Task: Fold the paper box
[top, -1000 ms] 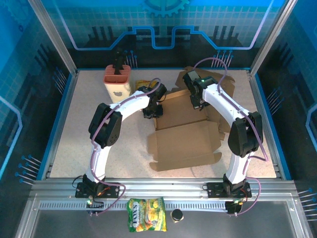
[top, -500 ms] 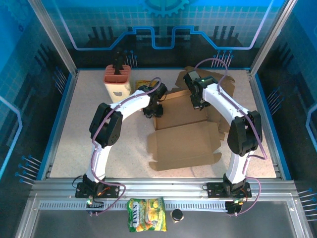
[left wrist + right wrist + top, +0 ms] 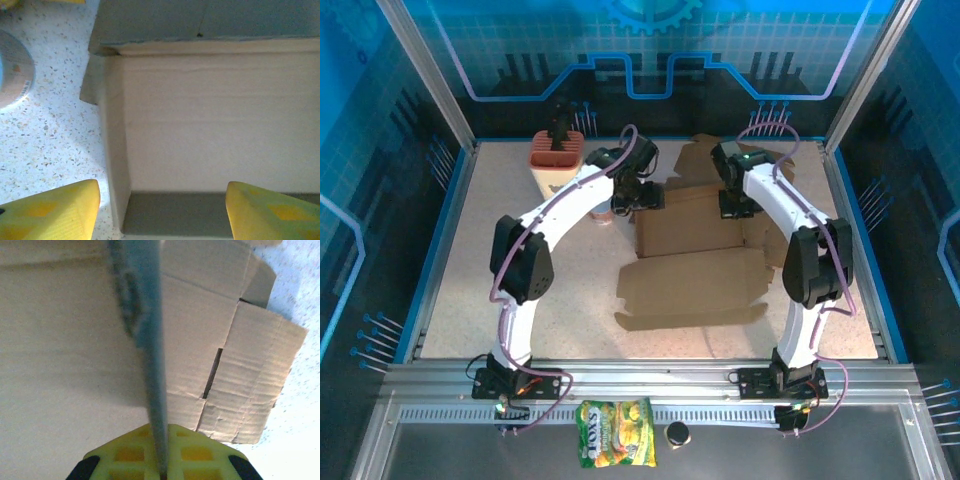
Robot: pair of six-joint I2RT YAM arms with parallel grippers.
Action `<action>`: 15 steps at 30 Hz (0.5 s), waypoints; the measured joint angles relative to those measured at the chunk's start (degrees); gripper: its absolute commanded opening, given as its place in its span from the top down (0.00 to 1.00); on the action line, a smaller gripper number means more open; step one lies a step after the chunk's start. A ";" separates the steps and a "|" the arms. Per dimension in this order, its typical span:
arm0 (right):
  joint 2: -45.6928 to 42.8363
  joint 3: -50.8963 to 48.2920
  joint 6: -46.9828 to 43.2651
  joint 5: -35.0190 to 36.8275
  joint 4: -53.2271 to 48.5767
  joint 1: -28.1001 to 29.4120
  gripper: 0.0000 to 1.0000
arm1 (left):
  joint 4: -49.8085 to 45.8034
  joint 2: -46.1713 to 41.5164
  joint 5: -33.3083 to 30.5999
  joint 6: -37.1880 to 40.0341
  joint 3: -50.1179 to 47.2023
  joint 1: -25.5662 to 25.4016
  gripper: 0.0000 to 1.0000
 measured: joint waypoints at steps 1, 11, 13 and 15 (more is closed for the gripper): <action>-0.04 -0.59 0.96 -1.66 0.22 -1.25 1.00 | 0.09 -1.66 -0.02 -0.22 -0.46 0.02 0.33; -2.27 -9.90 10.05 -13.75 2.60 -11.41 1.00 | -0.11 -17.05 0.09 -0.63 -8.68 1.20 0.35; -3.69 -11.72 12.66 -15.50 3.10 -12.61 1.00 | -0.04 -20.09 0.98 -1.18 -13.22 1.38 0.35; -4.90 -12.76 15.39 -17.00 3.54 -13.68 1.00 | 0.13 -23.04 2.03 -2.49 -18.23 1.40 0.34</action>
